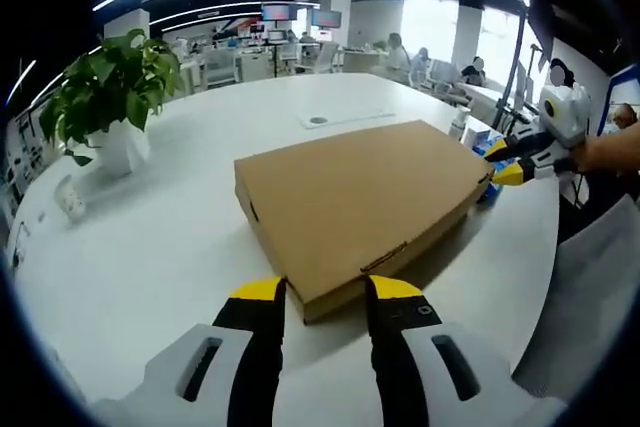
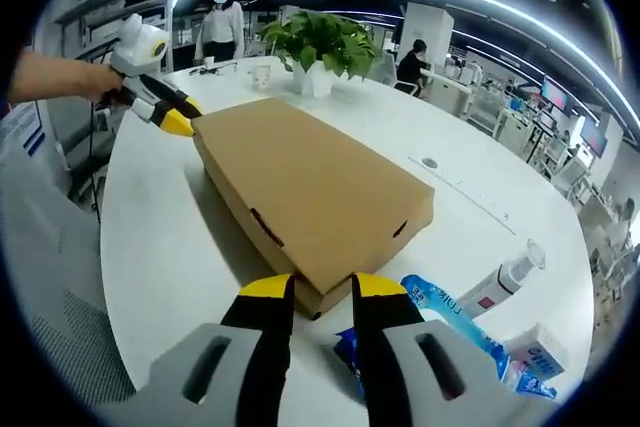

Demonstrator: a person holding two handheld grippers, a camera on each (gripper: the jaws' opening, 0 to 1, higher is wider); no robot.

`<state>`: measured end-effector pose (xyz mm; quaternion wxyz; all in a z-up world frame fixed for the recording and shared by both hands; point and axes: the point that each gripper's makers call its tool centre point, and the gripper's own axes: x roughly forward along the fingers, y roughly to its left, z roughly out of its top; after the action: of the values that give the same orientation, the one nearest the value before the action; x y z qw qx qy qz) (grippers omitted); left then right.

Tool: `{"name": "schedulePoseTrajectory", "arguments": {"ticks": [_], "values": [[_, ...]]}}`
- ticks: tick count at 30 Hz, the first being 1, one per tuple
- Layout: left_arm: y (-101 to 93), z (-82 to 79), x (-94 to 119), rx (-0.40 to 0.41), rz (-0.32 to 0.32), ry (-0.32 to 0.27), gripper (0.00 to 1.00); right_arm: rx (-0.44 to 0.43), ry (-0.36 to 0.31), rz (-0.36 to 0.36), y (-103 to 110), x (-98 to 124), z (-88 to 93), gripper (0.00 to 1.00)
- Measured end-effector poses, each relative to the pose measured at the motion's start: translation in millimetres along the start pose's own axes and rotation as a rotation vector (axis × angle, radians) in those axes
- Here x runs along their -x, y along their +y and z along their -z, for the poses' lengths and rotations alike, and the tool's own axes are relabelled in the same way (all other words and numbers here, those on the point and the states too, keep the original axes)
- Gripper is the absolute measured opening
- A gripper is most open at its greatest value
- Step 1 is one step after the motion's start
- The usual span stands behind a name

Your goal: Operate the shoe box by opening the lid, removing the specified soft item, and placing it in the target area until the item is outside and the box remains undamaged.

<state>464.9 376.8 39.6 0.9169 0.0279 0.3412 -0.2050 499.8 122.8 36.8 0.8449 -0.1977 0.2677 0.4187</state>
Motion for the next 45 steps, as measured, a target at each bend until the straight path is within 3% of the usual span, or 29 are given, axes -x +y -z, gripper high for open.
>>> {"name": "schedulePoseTrajectory", "arguments": {"ticks": [5, 13, 21, 28, 38, 45], "values": [[2.0, -1.3, 4.4, 0.002, -0.028, -0.008, 0.34, -0.021, -0.016, 0.029, -3.5, 6.8, -1.7, 0.26], [-10.6, 1.4, 32.3, 0.016, -0.045, -0.033, 0.41, -0.065, -0.06, 0.063, -8.5, 41.8, 0.3, 0.3], [-35.3, -1.6, 64.0, 0.02, -0.046, -0.086, 0.5, -0.154, -0.092, 0.123, -14.7, 94.1, 13.7, 0.37], [-63.8, -4.2, 95.3, 0.029, -0.048, -0.137, 0.58, -0.265, -0.103, 0.215, -18.4, 148.2, 41.4, 0.47], [-91.0, -1.8, 123.1, 0.012, -0.077, -0.192, 0.78, -0.25, -0.083, 0.282, -6.0, 197.8, 66.9, 0.66], [-102.6, 8.5, 140.5, 0.056, -0.104, -0.245, 0.99, -0.226, -0.104, 0.314, 3.4, 214.0, 73.5, 0.79]]}}
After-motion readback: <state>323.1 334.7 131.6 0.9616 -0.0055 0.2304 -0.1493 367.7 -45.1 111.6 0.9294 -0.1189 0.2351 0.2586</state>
